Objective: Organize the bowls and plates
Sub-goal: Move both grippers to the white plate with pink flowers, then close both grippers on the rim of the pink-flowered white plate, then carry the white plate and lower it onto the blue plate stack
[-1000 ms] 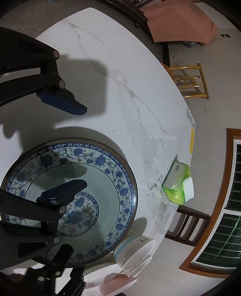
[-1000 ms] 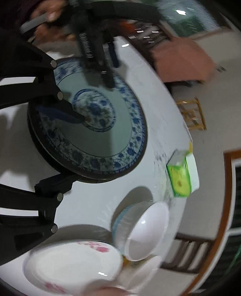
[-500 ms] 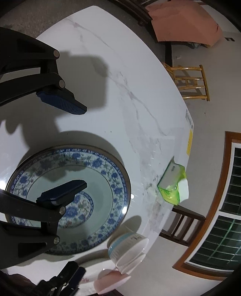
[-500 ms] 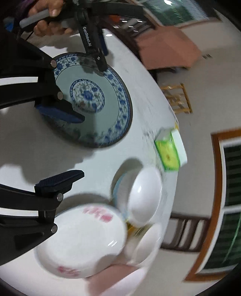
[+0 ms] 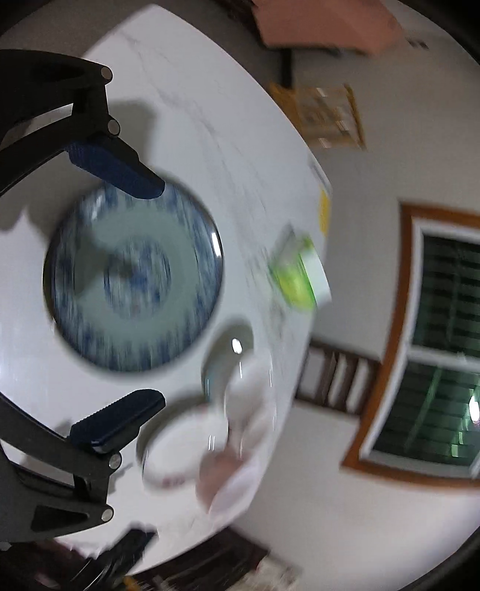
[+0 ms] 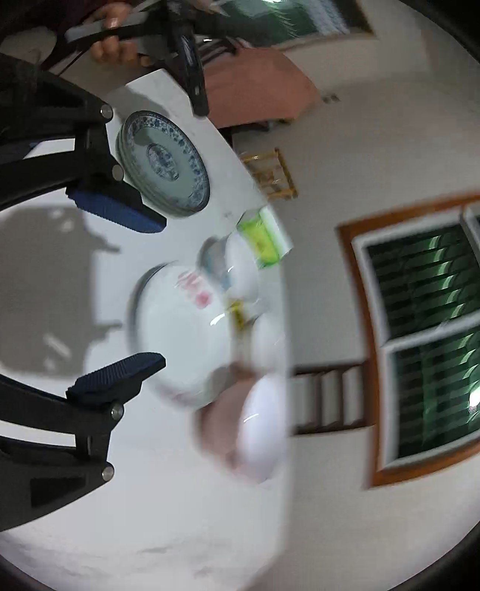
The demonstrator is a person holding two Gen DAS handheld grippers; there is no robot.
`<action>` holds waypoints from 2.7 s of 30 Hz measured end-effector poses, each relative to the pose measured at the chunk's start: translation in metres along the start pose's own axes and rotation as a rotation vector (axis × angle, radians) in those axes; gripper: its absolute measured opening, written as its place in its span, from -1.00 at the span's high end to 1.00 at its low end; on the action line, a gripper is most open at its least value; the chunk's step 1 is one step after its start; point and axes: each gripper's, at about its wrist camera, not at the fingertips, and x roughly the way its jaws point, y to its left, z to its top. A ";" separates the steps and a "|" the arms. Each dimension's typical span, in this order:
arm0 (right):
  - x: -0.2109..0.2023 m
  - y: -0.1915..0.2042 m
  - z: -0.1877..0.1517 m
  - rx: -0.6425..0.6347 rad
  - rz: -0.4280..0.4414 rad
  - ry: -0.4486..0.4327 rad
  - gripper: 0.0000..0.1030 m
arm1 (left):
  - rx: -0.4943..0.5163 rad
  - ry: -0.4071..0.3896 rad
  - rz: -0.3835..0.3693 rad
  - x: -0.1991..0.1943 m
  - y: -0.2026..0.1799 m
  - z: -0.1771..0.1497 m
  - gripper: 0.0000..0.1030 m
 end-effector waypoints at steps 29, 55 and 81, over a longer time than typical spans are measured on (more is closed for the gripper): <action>0.077 -0.109 0.057 0.421 0.056 0.129 0.13 | -0.039 0.417 -0.131 0.166 -0.111 0.034 -0.40; 0.110 -0.112 0.048 0.415 0.029 0.220 0.83 | -0.007 0.467 -0.168 0.187 -0.128 0.015 0.73; 0.078 -0.015 0.029 0.324 0.142 0.238 0.82 | -0.110 0.318 -0.152 0.069 -0.066 0.006 0.72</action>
